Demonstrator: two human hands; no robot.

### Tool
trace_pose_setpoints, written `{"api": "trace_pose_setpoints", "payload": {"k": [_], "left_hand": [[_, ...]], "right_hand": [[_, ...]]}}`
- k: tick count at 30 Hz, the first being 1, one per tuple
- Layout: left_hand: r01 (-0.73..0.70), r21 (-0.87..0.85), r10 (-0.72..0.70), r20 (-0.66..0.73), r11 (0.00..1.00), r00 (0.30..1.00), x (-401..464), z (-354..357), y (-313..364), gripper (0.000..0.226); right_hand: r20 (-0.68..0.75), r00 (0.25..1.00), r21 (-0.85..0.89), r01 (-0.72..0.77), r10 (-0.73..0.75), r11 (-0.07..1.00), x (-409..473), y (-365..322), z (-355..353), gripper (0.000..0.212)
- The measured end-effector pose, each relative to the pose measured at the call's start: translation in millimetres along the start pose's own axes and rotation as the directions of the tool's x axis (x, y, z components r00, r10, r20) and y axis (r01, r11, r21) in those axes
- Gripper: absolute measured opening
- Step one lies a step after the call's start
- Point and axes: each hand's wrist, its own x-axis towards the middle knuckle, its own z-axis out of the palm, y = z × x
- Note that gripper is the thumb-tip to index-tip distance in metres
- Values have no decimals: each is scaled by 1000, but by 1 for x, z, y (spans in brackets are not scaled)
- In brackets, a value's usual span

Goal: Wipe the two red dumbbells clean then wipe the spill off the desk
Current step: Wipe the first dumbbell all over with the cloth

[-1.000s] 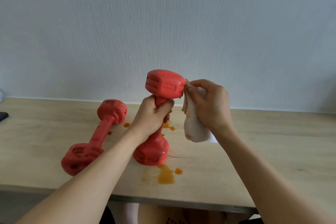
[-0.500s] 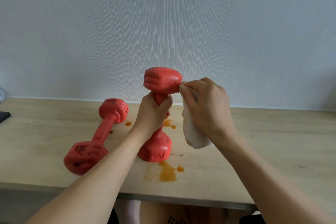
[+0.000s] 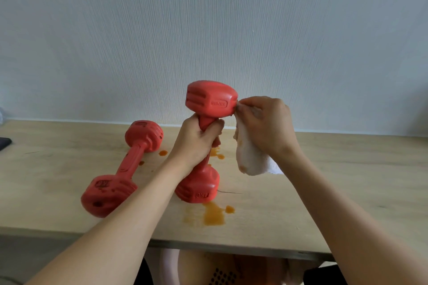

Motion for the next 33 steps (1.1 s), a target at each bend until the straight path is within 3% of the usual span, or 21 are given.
{"api": "trace_pose_setpoints", "payload": {"k": [2,6,10,12,17,22,26,33], "left_hand": [[20,-110,-18,17,994,1000,0,-2,-2,5],[33,-199,-38,-22,979,999,3,-8,-5,17],[57,-216,-59,-4,975,998,0,-18,-5,11],[108,-250,-111,1,962,994,-2,-18,-4,10],[108,-90,-115,-79,990,990,-1,-13,-6,10],[79,91,-72,-79,993,994,-1,-8,-8,18],[28,119,-24,-34,993,999,-3,-8,-6,16],[-13,83,11,21,996,1000,-4,-12,-9,12]], "right_hand": [[51,999,62,-12,8,998,-2,0,0,26],[128,992,86,-8,-3,996,-7,1,-5,31],[-28,1000,133,2,1,991,-7,11,-8,36],[-138,986,152,117,-96,982,-9,10,-7,36],[-303,869,79,432,-391,898,-16,-2,9,31],[-120,853,-173,486,-508,857,-11,-7,36,39],[1,869,-128,491,-495,862,1,10,25,51],[-95,959,86,277,-268,957,4,29,12,39]]}}
